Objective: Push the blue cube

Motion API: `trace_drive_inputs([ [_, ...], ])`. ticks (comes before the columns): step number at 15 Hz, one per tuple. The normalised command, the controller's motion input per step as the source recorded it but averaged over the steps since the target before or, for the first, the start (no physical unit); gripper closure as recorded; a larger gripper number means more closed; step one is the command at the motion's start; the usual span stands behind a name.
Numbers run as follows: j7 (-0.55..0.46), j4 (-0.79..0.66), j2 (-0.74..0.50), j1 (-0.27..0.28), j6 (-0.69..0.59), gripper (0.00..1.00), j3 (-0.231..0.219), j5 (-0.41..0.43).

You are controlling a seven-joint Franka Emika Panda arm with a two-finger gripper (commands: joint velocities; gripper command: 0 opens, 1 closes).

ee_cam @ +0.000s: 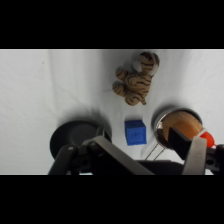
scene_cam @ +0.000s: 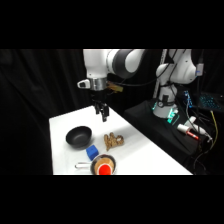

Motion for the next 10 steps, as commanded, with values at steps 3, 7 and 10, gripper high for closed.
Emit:
trace_drive_inputs([
  [3,0.16,0.34,0.27,0.059,0.09,0.0,0.028,-0.162],
  [7,0.16,0.41,0.28,0.059,0.05,0.43,0.013,-0.144],
  [10,0.14,0.42,0.26,0.043,0.02,0.69,0.007,-0.112],
])
